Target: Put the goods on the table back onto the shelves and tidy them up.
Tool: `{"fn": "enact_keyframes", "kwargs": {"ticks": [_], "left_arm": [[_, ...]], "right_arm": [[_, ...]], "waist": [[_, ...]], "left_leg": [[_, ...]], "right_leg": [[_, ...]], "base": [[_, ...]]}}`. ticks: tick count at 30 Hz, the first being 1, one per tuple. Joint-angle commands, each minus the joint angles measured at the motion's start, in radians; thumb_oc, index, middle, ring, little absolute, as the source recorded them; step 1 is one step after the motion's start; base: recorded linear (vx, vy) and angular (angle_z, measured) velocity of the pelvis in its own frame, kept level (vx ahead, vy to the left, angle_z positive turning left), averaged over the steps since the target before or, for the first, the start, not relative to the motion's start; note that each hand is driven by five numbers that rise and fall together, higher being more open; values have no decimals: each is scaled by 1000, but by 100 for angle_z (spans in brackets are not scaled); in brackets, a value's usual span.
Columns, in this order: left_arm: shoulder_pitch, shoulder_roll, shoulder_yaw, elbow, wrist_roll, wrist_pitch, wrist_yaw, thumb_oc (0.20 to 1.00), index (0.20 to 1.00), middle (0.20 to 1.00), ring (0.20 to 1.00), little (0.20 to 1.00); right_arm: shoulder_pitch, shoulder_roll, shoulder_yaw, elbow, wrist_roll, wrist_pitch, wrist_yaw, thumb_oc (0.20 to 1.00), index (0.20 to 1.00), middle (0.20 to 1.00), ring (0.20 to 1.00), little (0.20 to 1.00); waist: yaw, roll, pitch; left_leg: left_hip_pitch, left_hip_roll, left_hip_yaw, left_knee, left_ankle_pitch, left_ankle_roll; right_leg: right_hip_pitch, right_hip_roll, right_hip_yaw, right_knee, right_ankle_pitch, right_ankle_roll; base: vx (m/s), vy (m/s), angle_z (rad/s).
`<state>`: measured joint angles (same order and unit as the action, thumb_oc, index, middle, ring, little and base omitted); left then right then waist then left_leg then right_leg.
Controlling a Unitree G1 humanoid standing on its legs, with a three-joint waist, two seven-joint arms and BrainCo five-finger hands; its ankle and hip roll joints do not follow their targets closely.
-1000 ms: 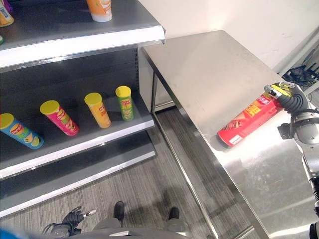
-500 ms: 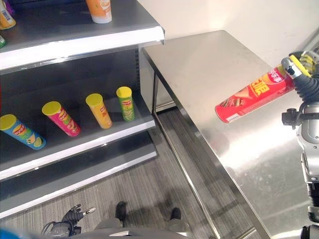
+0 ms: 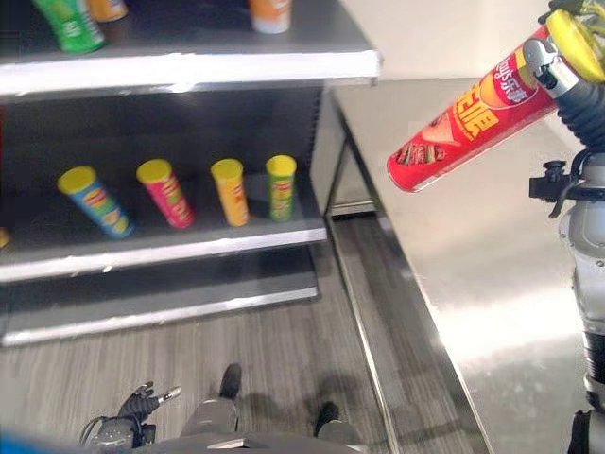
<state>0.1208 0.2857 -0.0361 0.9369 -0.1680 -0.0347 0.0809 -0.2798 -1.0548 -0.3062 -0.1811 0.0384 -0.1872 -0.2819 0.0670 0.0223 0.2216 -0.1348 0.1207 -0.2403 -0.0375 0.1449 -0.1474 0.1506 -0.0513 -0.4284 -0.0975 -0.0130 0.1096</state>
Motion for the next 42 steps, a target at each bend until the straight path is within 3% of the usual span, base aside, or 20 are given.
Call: {"fn": "enact_keyframes", "kwargs": {"ticks": [1,5,8,10,11,12,14,15,17,18,20,24,25,26,27,30,32,36,39,42], "left_arm": [[-52,57,-21,-18,-53,-26,22,1000,1000,1000,1000,1000],[-26,51,4,-26,-55,-34,22,1000,1000,1000,1000,1000],[-12,49,19,-22,-58,-40,26,1000,1000,1000,1000,1000],[9,52,20,-30,-46,-39,25,1000,1000,1000,1000,1000],[11,54,8,-37,-35,-36,9,1000,1000,1000,1000,1000],[11,55,8,-37,-35,-36,9,1000,1000,1000,1000,1000],[4,64,6,-30,-15,-32,2,1000,1000,1000,1000,1000],[-11,77,8,-24,0,-27,1,1000,1000,1000,1000,1000],[-18,84,9,-26,5,-26,2,1000,1000,1000,1000,1000],[-18,101,19,-20,23,-22,4,1000,1000,1000,1000,1000],[-19,109,24,-17,34,-17,6,1000,1000,1000,1000,1000],[-15,134,42,-11,38,-8,7,1000,1000,1000,1000,1000],[-16,137,35,-9,37,-6,6,1000,1000,1000,1000,1000],[-16,132,32,-8,34,-2,1,1000,1000,1000,1000,1000],[-16,131,33,-8,34,-2,1,1000,1000,1000,1000,1000],[-27,114,31,-7,21,-1,-4,1000,1000,1000,1000,1000],[-21,102,30,-19,12,-7,-6,1000,1000,1000,1000,1000],[-5,86,37,-23,11,-8,-7,1000,1000,1000,1000,1000],[18,67,34,-53,11,-12,-20,1000,1000,1000,1000,1000],[26,56,46,-51,-1,-10,-18,1000,1000,1000,1000,1000]], "right_arm": [[-60,-59,-46,-45,-23,-30,-51,200,200,200,200,200],[-41,-67,-44,-49,-37,-23,-49,200,200,200,200,200],[-16,-65,-57,-50,-42,-16,-39,200,200,200,200,200],[12,-58,-80,-56,-45,-4,-26,200,200,200,200,200],[41,-41,-112,-61,-46,4,-21,200,200,200,200,200],[43,-40,-115,-62,-46,4,-21,200,200,200,200,200],[71,-13,-137,-62,-66,16,-29,200,200,200,200,200],[101,16,-154,-57,-102,43,-33,200,200,200,200,200],[107,25,-154,-59,-115,47,-41,200,200,200,200,200],[113,40,-152,-67,-131,57,-45,200,200,200,200,200],[119,40,-152,-73,-144,60,-50,200,200,200,200,200],[92,40,-125,-73,-137,56,-39,200,200,200,200,200],[76,33,-110,-73,-130,49,-34,200,200,200,200,200],[58,23,-95,-67,-124,43,-26,200,200,200,200,200],[55,22,-92,-65,-124,42,-26,200,200,200,200,200],[54,13,-96,-77,-114,29,-14,200,200,200,200,200],[39,10,-85,-74,-107,25,-15,200,200,200,200,200],[27,20,-68,-75,-91,22,-7,200,200,200,200,200],[6,-2,-43,-82,-57,10,17,200,200,200,200,200],[10,-4,-24,-83,-56,13,34,200,200,200,200,200]], "waist": [[-14,-85,-9],[-34,-78,-16],[-46,-61,-28],[-58,-42,-47],[-73,-37,-60],[-72,-40,-62],[-75,-44,-68],[-76,-61,-68],[-76,-67,-66],[-79,-67,-53],[-81,-69,-43],[-83,-51,-19],[-78,-47,-14],[-76,-40,-13],[-77,-39,-16],[-82,-70,-20],[-64,-91,-31],[-59,-104,-44],[-47,-117,-18],[-42,-118,-7]], "left_leg": [[20,115,192,-5,-40,-64],[98,249,273,46,-37,-79],[137,292,243,74,1,-102],[167,267,168,79,-27,-114],[165,244,195,66,-125,-107],[160,239,194,68,-123,-105],[177,201,219,52,-204,-79],[186,140,236,23,-234,-38],[193,114,247,6,-237,-22],[225,77,274,-41,-241,2],[230,53,288,-46,-239,20],[220,0,302,-47,-216,76],[214,-9,310,-45,-206,92],[201,-28,316,-46,-192,103],[196,-27,316,-47,-188,102],[178,-85,322,-44,-184,108],[159,-110,327,-46,-181,108],[157,-114,325,-43,-184,101],[79,-111,319,141,-242,78],[45,-78,314,182,-241,52]], "right_leg": [[-8,-62,22,62,-145,10],[-46,-134,-16,70,-96,33],[-58,-164,-21,77,-75,53],[-68,-213,-8,95,-38,87],[-72,-256,-16,99,-7,111],[-76,-260,-16,99,-3,112],[-84,-312,-17,105,37,135],[-118,-380,-10,124,130,152],[-137,-402,5,130,168,152],[-173,-445,13,152,278,152],[-186,-462,12,163,278,152],[-212,-367,83,337,130,125],[-220,-311,76,394,64,103],[-237,-207,82,450,-49,75],[-242,-206,82,449,-47,71],[-221,-28,144,401,-148,21],[-175,-17,136,268,-143,-3],[-126,6,152,161,-121,2],[-84,0,156,69,-87,-2],[-68,-13,147,54,-86,2]], "base": [[-143,134,90],[-126,256,40],[-42,331,18],[20,536,39],[34,431,75],[2,456,82],[-24,461,50],[-37,462,28],[-90,453,31],[-162,613,15],[-120,397,-15],[-115,351,-17],[-170,344,-29],[-134,244,-41],[-104,174,-59],[-93,84,-19],[-90,-6,-3],[-15,-30,0],[-56,-19,6],[-45,66,32]]}}
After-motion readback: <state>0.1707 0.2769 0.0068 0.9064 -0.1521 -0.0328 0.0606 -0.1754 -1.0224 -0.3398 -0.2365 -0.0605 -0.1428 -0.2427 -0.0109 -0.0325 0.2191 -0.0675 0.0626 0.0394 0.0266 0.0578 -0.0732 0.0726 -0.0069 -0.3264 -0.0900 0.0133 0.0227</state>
